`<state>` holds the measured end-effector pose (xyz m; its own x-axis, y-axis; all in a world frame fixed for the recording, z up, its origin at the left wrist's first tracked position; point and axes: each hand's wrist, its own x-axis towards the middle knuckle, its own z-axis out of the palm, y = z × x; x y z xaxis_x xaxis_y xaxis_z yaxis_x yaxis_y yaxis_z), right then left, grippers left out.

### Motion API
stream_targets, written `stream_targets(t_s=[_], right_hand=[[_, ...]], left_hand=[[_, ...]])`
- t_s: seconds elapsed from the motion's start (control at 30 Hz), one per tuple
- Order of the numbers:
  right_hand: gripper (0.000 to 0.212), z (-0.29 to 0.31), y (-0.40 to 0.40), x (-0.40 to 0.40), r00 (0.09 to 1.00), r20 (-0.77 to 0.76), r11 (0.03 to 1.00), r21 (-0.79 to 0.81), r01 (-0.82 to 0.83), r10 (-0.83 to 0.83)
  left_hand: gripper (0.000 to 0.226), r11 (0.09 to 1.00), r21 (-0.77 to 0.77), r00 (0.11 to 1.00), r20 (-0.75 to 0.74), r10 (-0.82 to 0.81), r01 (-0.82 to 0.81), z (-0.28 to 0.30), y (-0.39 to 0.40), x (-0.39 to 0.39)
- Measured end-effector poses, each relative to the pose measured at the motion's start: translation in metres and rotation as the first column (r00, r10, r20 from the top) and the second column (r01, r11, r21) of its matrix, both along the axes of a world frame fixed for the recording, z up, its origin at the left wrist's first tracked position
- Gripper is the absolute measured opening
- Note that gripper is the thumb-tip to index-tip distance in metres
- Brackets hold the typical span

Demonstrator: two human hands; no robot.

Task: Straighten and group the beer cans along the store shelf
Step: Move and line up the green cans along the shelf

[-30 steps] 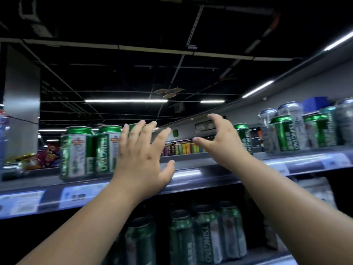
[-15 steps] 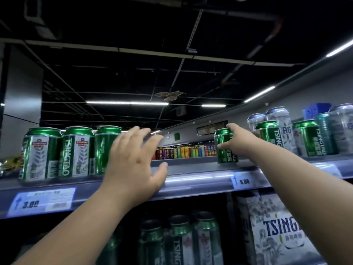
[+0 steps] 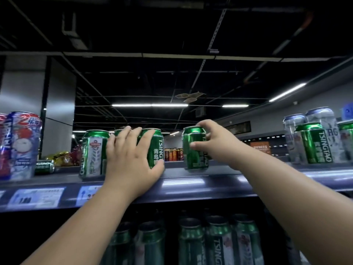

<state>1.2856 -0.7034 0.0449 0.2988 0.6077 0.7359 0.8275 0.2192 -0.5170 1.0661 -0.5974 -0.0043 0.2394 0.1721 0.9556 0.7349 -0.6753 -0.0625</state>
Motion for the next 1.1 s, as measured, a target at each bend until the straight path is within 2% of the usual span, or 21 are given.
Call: stream_targets(t_s=[0.17,0.37,0.47,0.57,0.7,0.8,0.9,1.0,1.1], right_hand=[[0.065,-0.002,0.02,-0.031,0.993,0.063,0.993,-0.047,0.106,-0.103],[0.083,-0.007,0.021,-0.04,0.981,0.145,0.984,-0.099,0.146,-0.131],[0.09,-0.008,0.0,-0.031,0.969,0.176,0.984,-0.003,0.177,-0.174],[0.084,-0.017,-0.034,-0.007,0.957,0.118,0.958,0.15,0.246,-0.264],[0.076,-0.037,-0.083,0.041,0.906,0.048,0.889,0.221,0.4,-0.42],[0.079,-0.046,-0.118,0.085,0.801,-0.007,0.774,0.251,0.581,-0.599],[0.085,-0.048,-0.143,0.125,0.682,-0.082,0.658,0.202,0.725,-0.726],[0.089,-0.046,-0.155,0.156,0.701,-0.157,0.692,0.113,0.713,-0.696],[0.091,-0.046,-0.157,0.174,0.722,-0.125,0.723,0.048,0.689,-0.681]], left_hand=[[0.078,1.0,0.001,1.0,0.002,-0.018,0.018,-0.001,0.005,0.0],[0.075,1.0,-0.006,0.999,-0.033,-0.005,0.005,0.0,-0.002,0.001],[0.073,0.996,0.058,0.995,-0.08,-0.063,0.068,-0.003,-0.02,0.01],[0.07,0.972,0.079,0.965,-0.162,-0.207,0.222,-0.011,-0.048,0.04],[0.064,0.939,-0.035,0.903,-0.267,-0.338,0.341,-0.011,-0.075,0.088],[0.058,0.933,-0.08,0.881,-0.311,-0.358,0.351,-0.006,-0.084,0.119],[0.049,0.924,-0.147,0.859,-0.34,-0.383,0.354,-0.006,-0.092,0.139],[0.042,0.948,-0.114,0.855,-0.41,-0.317,0.297,-0.012,-0.095,0.148],[0.041,0.961,-0.055,0.87,-0.413,-0.269,0.271,-0.017,-0.094,0.146]])
